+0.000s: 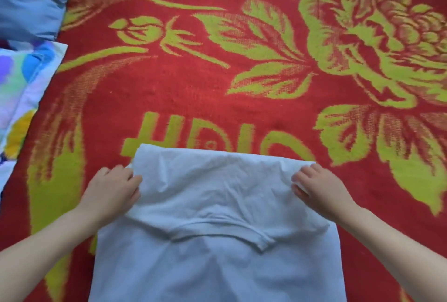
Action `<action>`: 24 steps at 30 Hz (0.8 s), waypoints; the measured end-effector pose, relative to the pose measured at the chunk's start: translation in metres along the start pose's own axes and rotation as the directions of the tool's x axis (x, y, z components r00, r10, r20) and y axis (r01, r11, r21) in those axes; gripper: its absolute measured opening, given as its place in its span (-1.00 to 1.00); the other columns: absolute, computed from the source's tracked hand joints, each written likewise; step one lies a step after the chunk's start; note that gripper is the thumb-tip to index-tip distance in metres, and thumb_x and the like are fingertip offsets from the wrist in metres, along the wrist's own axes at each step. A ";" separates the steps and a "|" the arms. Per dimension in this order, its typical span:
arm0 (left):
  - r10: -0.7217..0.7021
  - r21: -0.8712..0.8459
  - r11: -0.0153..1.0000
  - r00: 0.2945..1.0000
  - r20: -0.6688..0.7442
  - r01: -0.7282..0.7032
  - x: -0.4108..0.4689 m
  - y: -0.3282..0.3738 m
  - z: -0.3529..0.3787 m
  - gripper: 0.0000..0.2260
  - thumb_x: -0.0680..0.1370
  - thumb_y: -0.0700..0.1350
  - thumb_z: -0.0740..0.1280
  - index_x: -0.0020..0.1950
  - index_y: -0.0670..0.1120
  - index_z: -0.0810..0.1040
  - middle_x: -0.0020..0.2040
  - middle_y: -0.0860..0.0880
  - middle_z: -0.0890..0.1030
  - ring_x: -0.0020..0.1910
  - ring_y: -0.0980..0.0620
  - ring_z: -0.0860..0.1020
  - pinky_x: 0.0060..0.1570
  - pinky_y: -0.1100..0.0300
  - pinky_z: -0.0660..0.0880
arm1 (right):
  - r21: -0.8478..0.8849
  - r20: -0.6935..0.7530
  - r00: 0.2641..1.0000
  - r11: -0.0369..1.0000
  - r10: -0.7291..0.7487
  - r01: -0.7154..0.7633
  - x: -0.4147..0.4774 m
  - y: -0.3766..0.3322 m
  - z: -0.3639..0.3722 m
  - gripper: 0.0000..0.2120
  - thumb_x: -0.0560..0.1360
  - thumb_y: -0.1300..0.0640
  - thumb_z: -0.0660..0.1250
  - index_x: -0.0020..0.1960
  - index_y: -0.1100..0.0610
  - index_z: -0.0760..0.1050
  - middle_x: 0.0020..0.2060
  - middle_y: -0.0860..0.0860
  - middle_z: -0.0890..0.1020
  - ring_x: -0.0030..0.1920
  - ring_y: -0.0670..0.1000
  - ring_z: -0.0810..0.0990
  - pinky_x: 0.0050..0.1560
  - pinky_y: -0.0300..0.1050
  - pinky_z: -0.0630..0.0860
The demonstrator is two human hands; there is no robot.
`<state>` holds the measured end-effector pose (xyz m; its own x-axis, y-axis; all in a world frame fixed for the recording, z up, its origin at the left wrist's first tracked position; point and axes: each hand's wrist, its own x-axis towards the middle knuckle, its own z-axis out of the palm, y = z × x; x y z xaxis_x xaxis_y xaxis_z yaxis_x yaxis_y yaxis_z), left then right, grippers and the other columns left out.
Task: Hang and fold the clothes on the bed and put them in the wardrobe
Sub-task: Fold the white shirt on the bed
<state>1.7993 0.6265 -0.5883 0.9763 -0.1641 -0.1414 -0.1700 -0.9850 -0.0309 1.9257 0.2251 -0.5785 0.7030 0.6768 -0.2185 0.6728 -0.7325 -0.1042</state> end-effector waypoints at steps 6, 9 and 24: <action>-0.217 0.005 0.974 0.933 0.286 0.225 0.066 0.005 -0.003 -0.40 0.52 -0.02 0.28 0.52 -0.02 0.14 0.51 -0.07 0.18 0.44 -0.06 0.21 0.27 0.00 0.27 | -0.142 0.159 0.897 0.908 0.413 -0.393 0.023 0.007 0.017 -0.49 0.54 0.11 0.17 0.47 0.03 0.18 0.33 0.01 0.38 0.35 0.07 0.31 0.21 -0.02 0.30; -0.273 0.014 0.956 0.874 0.402 0.293 0.086 -0.002 0.005 -0.48 0.55 -0.05 0.19 0.50 0.08 0.14 0.42 -0.03 0.34 0.41 -0.01 0.23 0.31 0.01 0.16 | -0.077 0.216 0.847 0.874 0.485 -0.481 0.027 0.020 0.017 -0.74 0.52 0.13 0.17 0.20 0.03 0.43 0.10 0.03 0.49 0.21 0.11 0.39 0.13 -0.01 0.29; -0.110 -0.445 0.869 0.961 0.254 0.217 0.046 -0.045 -0.038 -0.76 0.49 -0.12 0.40 -0.31 -0.06 0.38 -0.49 0.04 0.37 -0.47 0.05 0.36 -0.40 0.08 0.23 | 0.696 0.258 0.841 0.512 0.475 -0.503 0.001 0.035 -0.026 -0.93 0.43 0.36 0.38 -0.19 0.36 0.52 -0.39 0.06 0.45 -0.37 -0.04 0.35 -0.40 -0.25 0.25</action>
<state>1.8571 0.6614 -0.5557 0.9227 -0.0360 -0.3838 0.1235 -0.9155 0.3829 1.9558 0.2023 -0.5570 0.8515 0.2020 -0.4839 -0.1699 -0.7667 -0.6191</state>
